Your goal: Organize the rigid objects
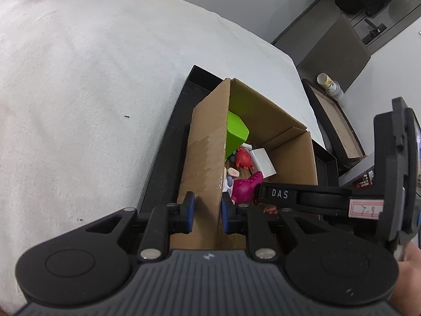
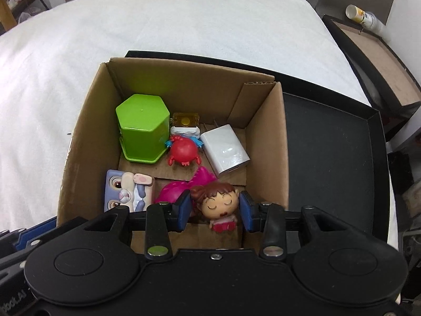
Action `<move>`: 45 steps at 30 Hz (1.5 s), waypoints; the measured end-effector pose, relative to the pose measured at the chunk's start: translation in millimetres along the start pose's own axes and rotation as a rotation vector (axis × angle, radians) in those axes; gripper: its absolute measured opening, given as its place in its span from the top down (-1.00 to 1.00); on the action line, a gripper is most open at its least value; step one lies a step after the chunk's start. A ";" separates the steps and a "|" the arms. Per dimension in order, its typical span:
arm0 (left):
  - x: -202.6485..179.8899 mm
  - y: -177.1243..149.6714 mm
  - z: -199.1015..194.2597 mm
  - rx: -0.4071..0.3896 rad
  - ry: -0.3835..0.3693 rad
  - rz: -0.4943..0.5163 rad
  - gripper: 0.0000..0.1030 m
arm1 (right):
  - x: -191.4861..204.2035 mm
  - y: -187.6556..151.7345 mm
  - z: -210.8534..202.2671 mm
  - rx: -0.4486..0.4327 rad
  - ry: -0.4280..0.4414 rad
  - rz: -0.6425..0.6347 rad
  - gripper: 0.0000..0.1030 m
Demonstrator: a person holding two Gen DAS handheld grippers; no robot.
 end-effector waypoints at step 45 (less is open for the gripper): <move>-98.0 5.0 -84.7 -0.095 0.120 0.240 -0.49 | -112.0 -24.2 -140.9 -0.303 0.357 0.280 -1.00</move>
Point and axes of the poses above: each gripper's, at about its wrist camera, not at the fingertips, and z roughly the way its jaws point, x to its left, y to its top, the point moved 8 cm from there along z, roughly the way its jaws point, and after that the axes turned 1 degree about y, right-handed, at the moved point
